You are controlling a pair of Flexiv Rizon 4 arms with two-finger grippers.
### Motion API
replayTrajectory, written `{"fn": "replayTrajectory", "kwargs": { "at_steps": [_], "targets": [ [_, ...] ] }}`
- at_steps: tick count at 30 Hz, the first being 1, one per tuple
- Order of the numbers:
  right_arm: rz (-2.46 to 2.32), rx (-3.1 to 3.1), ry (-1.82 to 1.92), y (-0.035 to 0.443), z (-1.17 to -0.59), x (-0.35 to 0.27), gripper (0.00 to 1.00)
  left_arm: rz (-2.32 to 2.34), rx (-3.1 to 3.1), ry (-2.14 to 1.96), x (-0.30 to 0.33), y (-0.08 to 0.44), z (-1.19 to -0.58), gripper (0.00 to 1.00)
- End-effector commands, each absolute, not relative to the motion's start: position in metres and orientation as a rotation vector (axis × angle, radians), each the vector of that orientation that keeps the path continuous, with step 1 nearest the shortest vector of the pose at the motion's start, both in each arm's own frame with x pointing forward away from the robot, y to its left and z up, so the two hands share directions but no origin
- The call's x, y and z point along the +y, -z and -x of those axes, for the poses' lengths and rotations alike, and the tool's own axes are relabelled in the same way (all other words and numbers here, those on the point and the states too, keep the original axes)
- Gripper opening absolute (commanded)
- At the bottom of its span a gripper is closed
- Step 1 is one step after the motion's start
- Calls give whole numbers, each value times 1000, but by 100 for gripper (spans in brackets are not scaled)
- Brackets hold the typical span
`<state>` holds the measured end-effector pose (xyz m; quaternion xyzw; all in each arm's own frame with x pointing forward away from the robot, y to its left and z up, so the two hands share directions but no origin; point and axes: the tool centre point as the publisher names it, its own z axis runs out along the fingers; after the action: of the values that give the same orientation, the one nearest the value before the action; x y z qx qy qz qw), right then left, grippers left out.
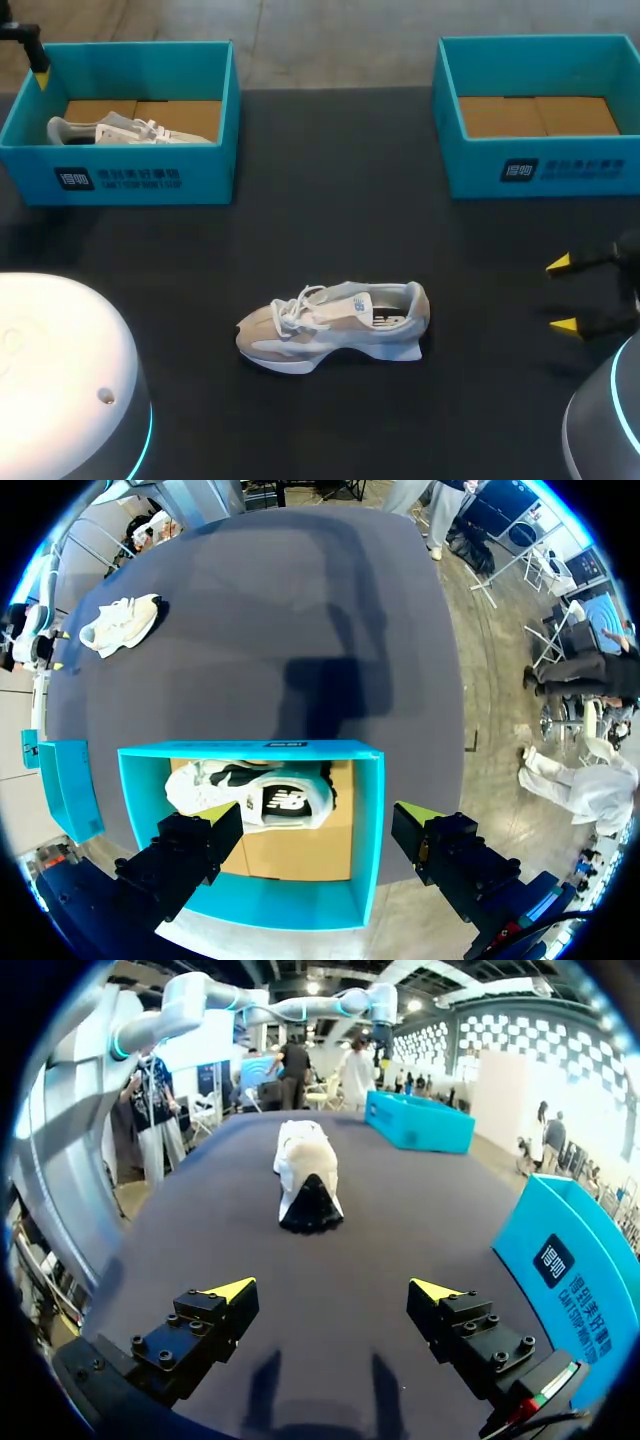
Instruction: Take the shoe out of the shoebox, open the shoe tongue, remove and reinsert the insole, then place the shoe into the shoebox
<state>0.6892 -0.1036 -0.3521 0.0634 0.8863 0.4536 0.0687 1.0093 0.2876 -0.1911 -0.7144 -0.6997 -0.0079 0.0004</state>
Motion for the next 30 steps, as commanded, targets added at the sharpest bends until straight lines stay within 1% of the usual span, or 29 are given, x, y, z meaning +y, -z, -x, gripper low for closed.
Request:
{"fn": "replayTrajectory", "kwargs": {
  "at_steps": [1, 6, 8, 30],
  "targets": [
    [-164, 2693, -1372, 361, -696, -103, 100, 2243, -2195, 29, 288, 190, -1009, 100],
    [-148, 2671, -1425, 376, -696, -104, 100, 2243, -2195, 29, 288, 190, -1009, 100],
    [-152, 2703, -1390, 379, -695, -103, 100, 2243, -2195, 29, 288, 190, -1009, 100],
    [-152, 2703, -1390, 379, -695, -103, 100, 2243, -2195, 29, 288, 190, -1009, 100]
  ]
}}
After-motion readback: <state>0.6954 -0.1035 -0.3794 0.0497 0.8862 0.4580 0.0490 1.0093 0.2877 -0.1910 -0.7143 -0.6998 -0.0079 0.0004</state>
